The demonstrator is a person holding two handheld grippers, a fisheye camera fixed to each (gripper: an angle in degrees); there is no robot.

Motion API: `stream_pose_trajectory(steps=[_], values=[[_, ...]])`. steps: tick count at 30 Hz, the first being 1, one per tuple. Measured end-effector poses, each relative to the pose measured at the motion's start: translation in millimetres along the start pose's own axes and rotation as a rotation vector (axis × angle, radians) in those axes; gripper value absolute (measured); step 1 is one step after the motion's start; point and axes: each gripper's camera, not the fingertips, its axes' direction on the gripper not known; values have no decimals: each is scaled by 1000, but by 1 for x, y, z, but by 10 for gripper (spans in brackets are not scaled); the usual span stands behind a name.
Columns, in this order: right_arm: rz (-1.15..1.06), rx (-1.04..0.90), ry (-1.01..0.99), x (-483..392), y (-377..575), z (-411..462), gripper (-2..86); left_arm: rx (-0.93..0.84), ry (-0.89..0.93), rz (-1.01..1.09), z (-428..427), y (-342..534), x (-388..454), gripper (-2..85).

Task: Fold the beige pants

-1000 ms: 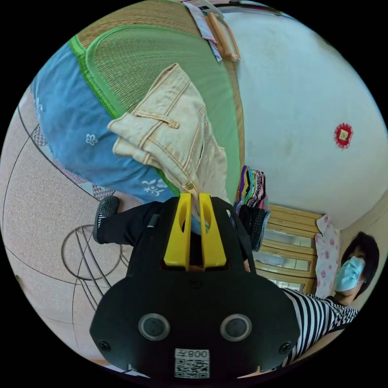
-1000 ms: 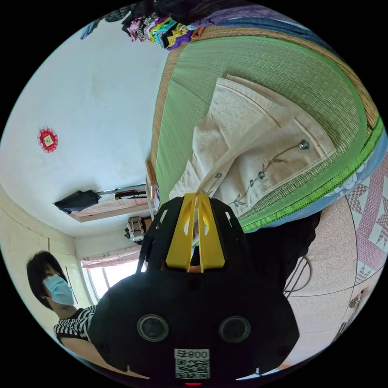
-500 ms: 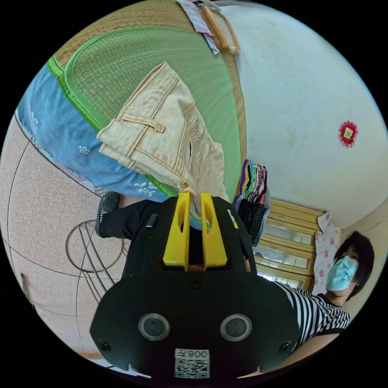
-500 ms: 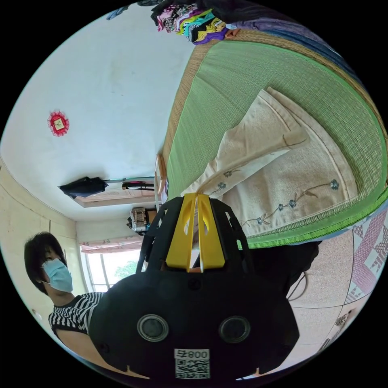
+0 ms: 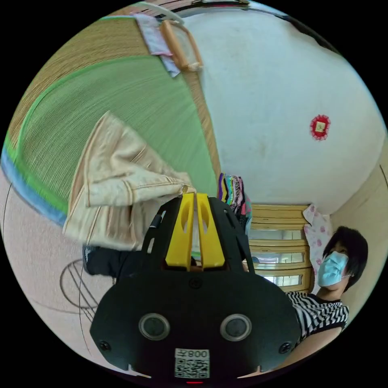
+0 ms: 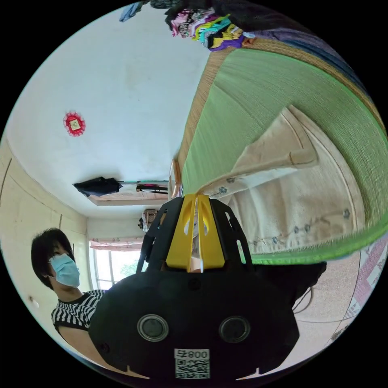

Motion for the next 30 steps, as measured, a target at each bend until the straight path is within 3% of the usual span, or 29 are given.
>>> stream_pose_trajectory(steps=[6, 8, 11, 15, 18, 22, 26, 30], values=[[-184, -46, 99, -118, -143, 80, 7, 51, -126, 241, 80, -137, 104, 7], [-197, -23, 176, -147, -178, 103, 8, 114, -87, 270, 97, -150, 123, 8], [-216, -11, 302, -175, -198, 145, 6, 16, -124, 344, 136, -146, 131, 10], [-339, -191, 468, -162, -150, 234, 2, -201, -402, 320, 188, -107, 83, 4], [-330, -376, 569, -121, -97, 296, 1, -236, -573, 216, 202, -96, 46, 2], [-363, -509, 779, -86, -34, 355, 1, -211, -589, 173, 214, -112, 32, 1], [-462, -482, 774, -104, -13, 376, 1, -211, -677, 238, 248, -129, 54, 0], [-579, -474, 837, -147, -7, 405, 1, -185, -591, 392, 278, -120, 92, 0]])
